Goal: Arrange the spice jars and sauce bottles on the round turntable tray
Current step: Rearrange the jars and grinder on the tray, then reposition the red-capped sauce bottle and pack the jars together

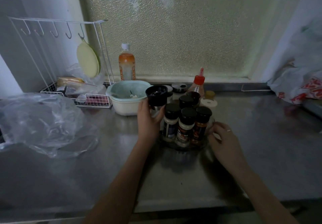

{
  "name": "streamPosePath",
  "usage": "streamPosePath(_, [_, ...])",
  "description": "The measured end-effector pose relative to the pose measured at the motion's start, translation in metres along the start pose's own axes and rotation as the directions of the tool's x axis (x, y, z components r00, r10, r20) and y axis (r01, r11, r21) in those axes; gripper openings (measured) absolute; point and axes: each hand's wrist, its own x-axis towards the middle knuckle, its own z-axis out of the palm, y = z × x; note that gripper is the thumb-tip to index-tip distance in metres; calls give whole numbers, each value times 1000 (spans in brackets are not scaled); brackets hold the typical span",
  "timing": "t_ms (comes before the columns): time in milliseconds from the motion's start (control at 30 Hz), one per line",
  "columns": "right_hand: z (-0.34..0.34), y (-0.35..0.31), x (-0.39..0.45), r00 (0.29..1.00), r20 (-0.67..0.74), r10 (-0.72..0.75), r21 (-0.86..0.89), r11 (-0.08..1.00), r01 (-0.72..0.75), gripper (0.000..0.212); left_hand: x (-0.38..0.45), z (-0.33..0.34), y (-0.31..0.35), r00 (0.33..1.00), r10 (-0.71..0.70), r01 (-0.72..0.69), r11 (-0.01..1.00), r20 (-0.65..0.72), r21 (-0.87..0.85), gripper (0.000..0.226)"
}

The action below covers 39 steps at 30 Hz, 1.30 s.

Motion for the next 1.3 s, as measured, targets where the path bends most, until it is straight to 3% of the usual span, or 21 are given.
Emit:
streamPosePath(100, [2,-1,-2,999,33,-7,11,1000,6,9,-3,1,-2,997,-22,23,999,73,-22,39])
streamPosePath(167, [-7,3,7,998,25,58,111,992,-61,17,-6,2,-5,989,-51,58,997,138,-50,46])
streamPosePath(267, [-35,0,38,972,-138,189,277,950,-145,17,-8,2,-10,965,-139,174,974,222,-146,54])
streamPosePath(333, [-52,-13,66,957,-259,131,256,965,-62,3,-6,-3,-15,938,-201,249,957,282,-148,68])
streamPosePath(367, [-57,-22,80,960,-262,99,236,971,-35,8,-5,-5,-18,926,-216,264,956,310,-123,73])
streamPosePath(533, [-54,-49,123,994,55,99,205,973,-108,34,-2,-7,-21,925,-187,230,968,331,-96,60])
streamPosePath(700, [-41,-26,104,992,41,122,256,958,-129,22,-4,-4,-16,953,-176,211,969,248,-125,43])
streamPosePath(900, [-39,-19,120,963,220,159,338,913,-228,49,0,-9,-7,917,-120,250,916,381,-313,60])
streamPosePath(1000, [-33,-27,135,972,214,97,276,949,-155,51,-4,-9,0,935,-233,328,857,269,-397,66])
streamPosePath(1067, [-29,-33,145,984,170,55,129,989,-78,43,-7,-12,5,964,-254,263,894,72,-362,61])
streamPosePath(1133, [-30,-39,151,996,92,-15,-5,1000,16,36,-12,-17,13,994,-56,37,980,-98,-193,52])
streamPosePath(1233, [-48,-62,150,983,-117,-139,117,981,152,34,-17,-21,37,962,198,-202,979,-187,-7,46])
streamPosePath(1300, [-69,-88,147,931,-272,-244,175,939,297,35,-13,-16,58,943,298,-291,954,-148,66,49])
